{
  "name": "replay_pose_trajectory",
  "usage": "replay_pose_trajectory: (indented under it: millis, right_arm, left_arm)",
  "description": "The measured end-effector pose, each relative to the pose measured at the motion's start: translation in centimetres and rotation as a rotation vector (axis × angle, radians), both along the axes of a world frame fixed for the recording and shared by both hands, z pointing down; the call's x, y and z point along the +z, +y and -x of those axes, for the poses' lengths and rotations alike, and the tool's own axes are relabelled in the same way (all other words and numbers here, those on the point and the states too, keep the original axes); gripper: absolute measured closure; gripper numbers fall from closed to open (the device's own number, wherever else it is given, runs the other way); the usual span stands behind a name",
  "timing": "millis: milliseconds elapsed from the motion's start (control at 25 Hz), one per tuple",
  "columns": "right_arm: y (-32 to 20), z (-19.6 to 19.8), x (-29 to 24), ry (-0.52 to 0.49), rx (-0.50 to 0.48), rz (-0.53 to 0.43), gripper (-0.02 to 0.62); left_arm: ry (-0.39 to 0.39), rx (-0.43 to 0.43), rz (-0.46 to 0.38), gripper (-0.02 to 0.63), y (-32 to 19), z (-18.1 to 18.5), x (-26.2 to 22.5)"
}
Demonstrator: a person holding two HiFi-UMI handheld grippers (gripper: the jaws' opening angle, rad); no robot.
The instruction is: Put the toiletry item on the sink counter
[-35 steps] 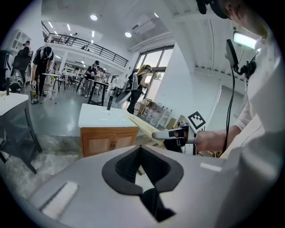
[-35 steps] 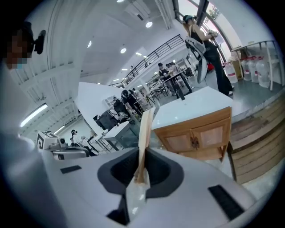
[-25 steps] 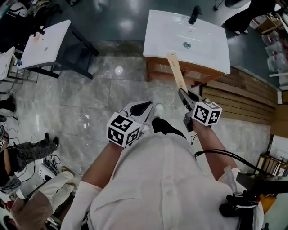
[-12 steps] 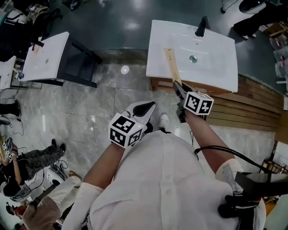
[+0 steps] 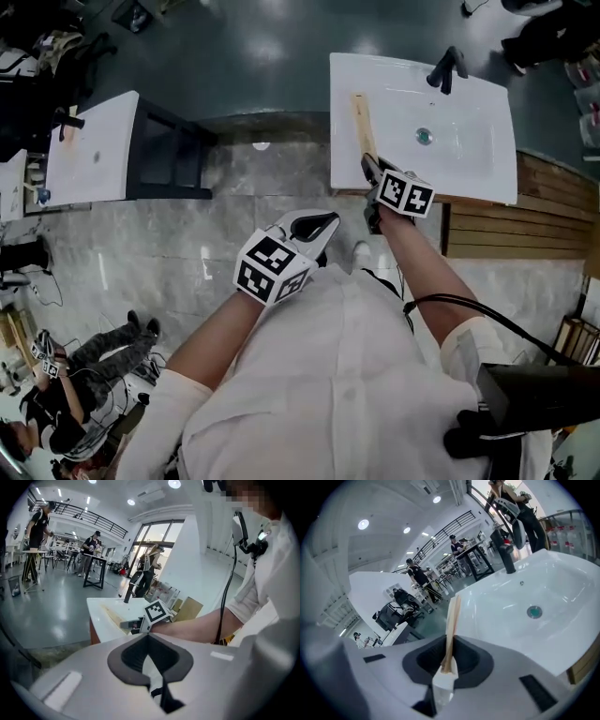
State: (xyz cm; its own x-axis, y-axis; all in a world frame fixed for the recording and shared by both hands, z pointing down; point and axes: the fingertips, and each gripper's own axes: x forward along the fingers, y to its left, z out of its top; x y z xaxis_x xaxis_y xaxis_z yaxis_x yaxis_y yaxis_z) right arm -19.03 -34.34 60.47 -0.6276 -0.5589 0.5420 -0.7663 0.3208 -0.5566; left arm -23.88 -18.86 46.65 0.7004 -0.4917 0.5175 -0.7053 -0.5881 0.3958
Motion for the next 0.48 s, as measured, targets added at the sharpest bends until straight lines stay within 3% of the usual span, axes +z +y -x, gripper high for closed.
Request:
replay_pose_trajectory:
  millis: [480]
  right_arm:
    - [-4.8,2.4,3.4,0.083,0.061,0.021,0.555]
  left_arm:
    - [0.022,0.086,0.023,0.607,-3.4,2.8,1.1]
